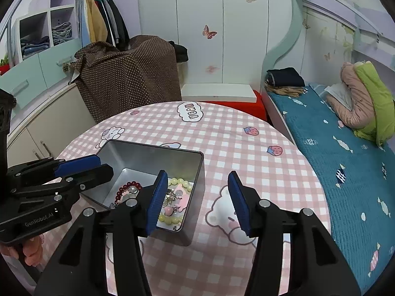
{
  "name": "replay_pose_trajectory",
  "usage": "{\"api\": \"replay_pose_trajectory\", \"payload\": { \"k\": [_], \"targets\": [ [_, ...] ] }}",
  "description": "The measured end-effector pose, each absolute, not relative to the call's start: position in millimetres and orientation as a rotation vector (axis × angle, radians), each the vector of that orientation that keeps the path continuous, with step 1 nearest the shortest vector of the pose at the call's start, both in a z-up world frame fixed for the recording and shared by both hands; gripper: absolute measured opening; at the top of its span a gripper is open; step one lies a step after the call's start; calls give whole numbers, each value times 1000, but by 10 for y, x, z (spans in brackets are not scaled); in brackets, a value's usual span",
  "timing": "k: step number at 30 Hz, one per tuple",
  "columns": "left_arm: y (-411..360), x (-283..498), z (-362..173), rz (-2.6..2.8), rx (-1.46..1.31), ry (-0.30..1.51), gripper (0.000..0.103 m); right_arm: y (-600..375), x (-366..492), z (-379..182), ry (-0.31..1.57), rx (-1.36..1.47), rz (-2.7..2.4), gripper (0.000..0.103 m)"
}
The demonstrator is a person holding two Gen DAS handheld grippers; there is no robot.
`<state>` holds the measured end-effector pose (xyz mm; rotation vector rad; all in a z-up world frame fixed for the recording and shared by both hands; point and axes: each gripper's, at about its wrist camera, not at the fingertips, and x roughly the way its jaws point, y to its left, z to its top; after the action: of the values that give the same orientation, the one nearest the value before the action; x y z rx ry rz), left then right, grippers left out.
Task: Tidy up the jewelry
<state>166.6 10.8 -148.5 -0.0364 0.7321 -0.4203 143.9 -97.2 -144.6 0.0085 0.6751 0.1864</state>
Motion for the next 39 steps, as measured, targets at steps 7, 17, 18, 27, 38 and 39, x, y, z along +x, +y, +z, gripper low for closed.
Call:
{"api": "replay_pose_trajectory", "payload": {
  "k": [7,17,18,27,38,39],
  "targets": [
    [116,1643,-1497,-410,-33,736,37,-999,1425,-1448,678,7,179,49],
    [154,1534,-1430,-372,-34,718,61,-1007,1313,-1342,644,8,167,64],
    [161,1515,-1416,-367,-35,714,64,-1007,1297,-1326,639,8,165,67],
    [174,1259,-1178,-325,-13,662,78,-996,1024,-1072,552,7,128,87],
    [205,842,-776,-276,4,551,83,-984,626,-728,434,-6,102,94],
    [204,799,-730,-274,7,537,83,-985,603,-709,426,-6,100,95]
  ]
}}
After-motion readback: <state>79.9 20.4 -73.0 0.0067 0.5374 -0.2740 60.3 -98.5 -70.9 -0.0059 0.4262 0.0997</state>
